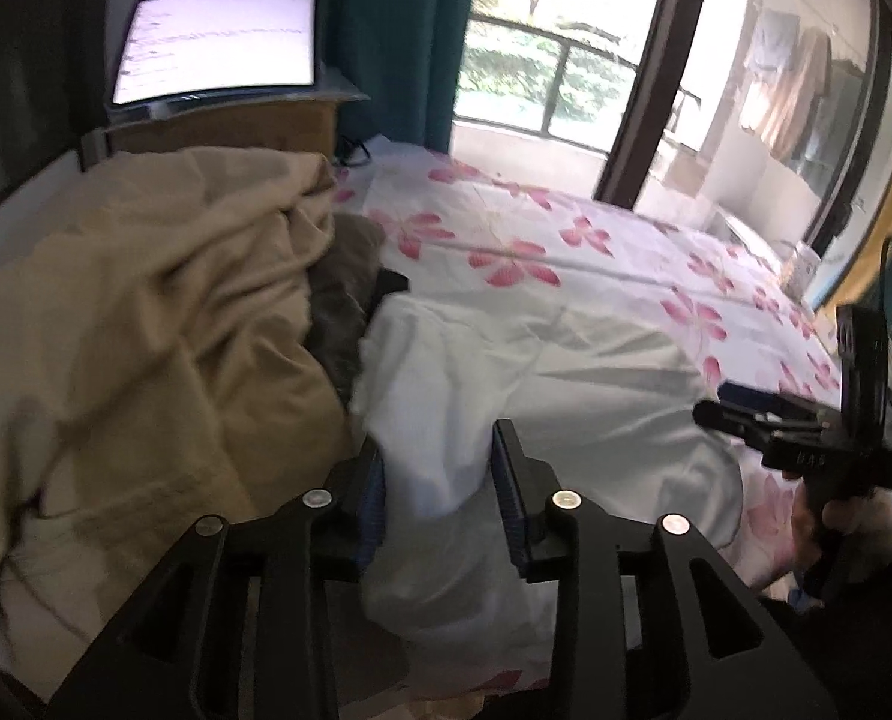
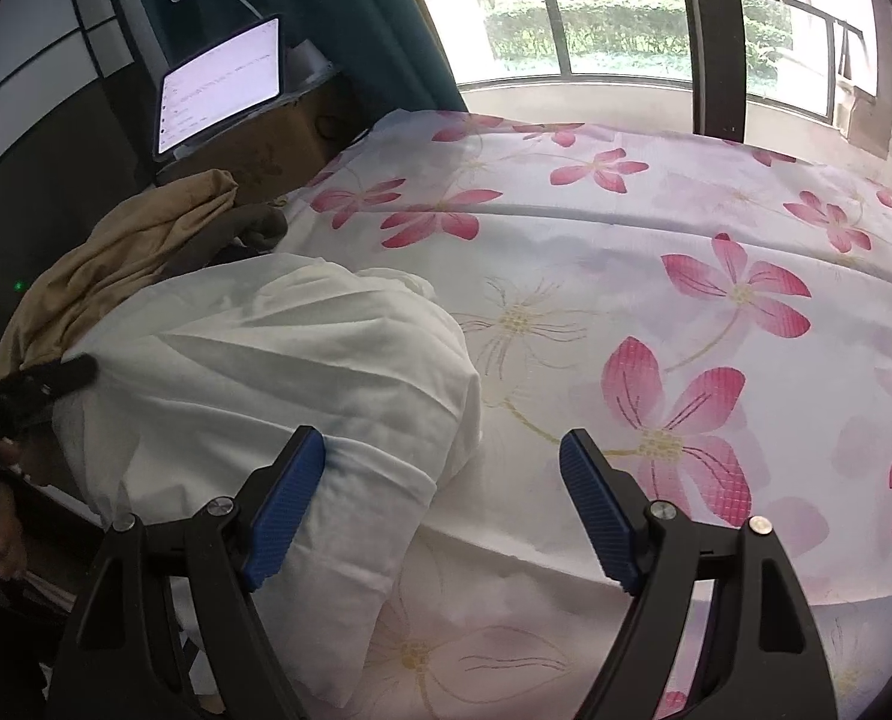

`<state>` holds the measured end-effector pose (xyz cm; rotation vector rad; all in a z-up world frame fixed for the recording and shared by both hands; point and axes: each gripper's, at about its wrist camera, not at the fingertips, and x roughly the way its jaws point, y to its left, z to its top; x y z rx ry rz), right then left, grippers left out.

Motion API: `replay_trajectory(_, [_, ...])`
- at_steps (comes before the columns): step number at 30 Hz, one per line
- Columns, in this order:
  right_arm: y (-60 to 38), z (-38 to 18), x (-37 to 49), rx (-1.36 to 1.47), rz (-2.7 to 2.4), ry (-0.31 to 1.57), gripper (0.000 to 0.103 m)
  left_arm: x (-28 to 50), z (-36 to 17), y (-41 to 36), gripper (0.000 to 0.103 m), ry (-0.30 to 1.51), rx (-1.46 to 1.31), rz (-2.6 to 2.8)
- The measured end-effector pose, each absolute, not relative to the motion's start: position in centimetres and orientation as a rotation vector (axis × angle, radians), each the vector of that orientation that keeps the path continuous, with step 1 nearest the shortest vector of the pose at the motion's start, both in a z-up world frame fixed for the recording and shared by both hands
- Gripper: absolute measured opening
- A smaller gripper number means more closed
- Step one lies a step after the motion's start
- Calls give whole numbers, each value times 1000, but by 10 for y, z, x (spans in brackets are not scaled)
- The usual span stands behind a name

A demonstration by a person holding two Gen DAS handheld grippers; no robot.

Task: Fold large clothes

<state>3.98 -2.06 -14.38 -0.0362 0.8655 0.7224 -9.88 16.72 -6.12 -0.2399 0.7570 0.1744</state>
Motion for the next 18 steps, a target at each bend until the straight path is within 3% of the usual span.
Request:
replay_trajectory(10, [-23,-144,38,-39,709,865,81,-97,-40,159,37,625,-272,112])
replay_trajectory(18, [-26,-143,42,-30,709,880,81,-57,-75,147,37,763,-257,79])
